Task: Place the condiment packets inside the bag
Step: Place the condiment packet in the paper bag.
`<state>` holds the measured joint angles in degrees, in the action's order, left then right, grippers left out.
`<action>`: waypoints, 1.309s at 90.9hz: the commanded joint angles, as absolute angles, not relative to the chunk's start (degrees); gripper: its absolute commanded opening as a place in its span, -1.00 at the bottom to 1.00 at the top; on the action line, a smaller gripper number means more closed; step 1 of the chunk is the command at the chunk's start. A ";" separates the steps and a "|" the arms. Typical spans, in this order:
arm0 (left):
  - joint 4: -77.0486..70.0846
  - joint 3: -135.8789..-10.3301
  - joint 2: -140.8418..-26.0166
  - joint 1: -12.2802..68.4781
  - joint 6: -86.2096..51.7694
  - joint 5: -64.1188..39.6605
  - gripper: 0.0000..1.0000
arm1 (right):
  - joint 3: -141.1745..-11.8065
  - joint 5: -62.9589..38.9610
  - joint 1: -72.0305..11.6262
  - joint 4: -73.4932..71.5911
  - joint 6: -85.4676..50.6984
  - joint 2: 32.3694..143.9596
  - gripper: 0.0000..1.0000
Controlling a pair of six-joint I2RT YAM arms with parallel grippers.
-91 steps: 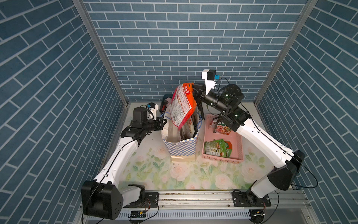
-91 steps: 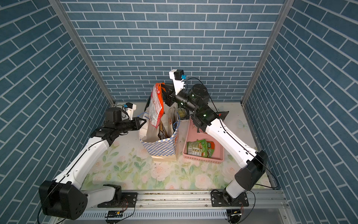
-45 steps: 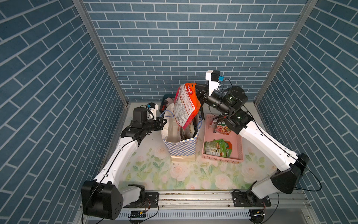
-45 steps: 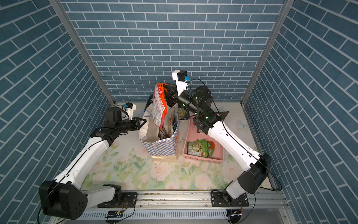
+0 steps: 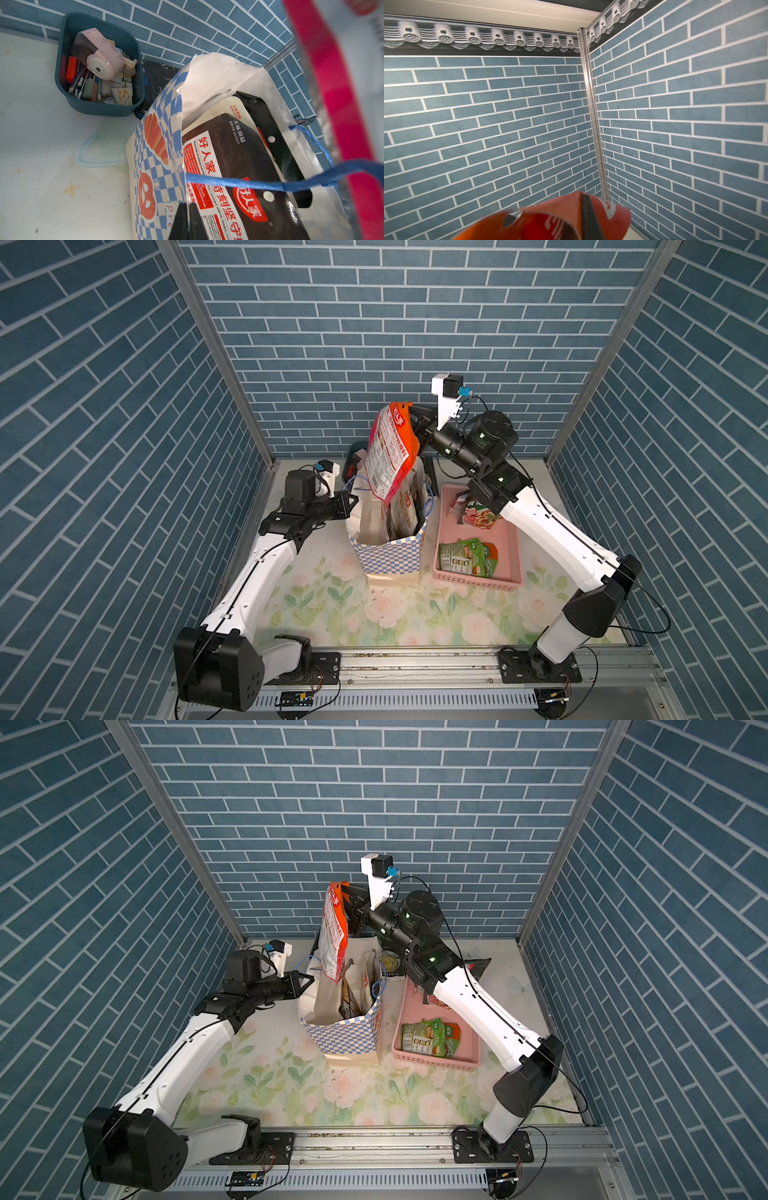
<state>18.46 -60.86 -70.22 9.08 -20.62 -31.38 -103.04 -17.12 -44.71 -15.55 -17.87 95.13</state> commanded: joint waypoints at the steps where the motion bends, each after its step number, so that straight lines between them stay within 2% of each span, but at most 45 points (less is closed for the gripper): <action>1: 17.20 -60.23 -68.55 9.14 -21.34 -31.23 -0.61 | -100.66 -12.94 -45.56 -21.83 -21.24 93.74 -1.00; 8: 17.06 -60.20 -67.78 9.14 -21.61 -29.57 -0.16 | -100.48 -12.98 -46.01 -21.89 -21.65 94.19 -1.00; 17: 17.84 -61.31 -66.54 9.14 -21.42 -24.54 0.14 | -99.93 -12.88 -46.38 -21.98 -22.03 94.28 -1.00; 25: 17.59 -63.05 -65.89 9.14 -21.34 -19.94 0.23 | -98.91 -12.39 -46.56 -22.55 -22.10 93.78 -1.00; 39: 17.31 -67.68 -67.29 9.18 -20.70 -16.63 0.24 | -98.85 -12.28 -46.59 -22.81 -22.26 93.48 -1.00; 55: 18.05 -70.79 -68.42 9.14 -20.41 -15.89 0.12 | -98.79 -12.29 -46.73 -22.51 -23.11 93.30 -1.00; 71: 20.22 -69.73 -66.32 9.14 -19.52 -14.95 -0.34 | -97.11 -12.19 -47.20 -22.59 -23.44 92.91 -1.00; 76: 20.46 -68.59 -65.81 9.15 -19.51 -15.74 -0.42 | -95.54 -11.86 -47.15 -22.66 -23.62 92.47 -1.00; 97: 19.48 -65.80 -65.04 9.14 -20.70 -18.08 -0.62 | -89.82 -11.77 -47.12 -23.00 -24.65 92.04 -1.00; 119: 19.42 -67.09 -65.49 9.14 -20.97 -19.55 -0.77 | -92.72 -12.83 -46.86 -19.00 -18.30 96.22 -1.00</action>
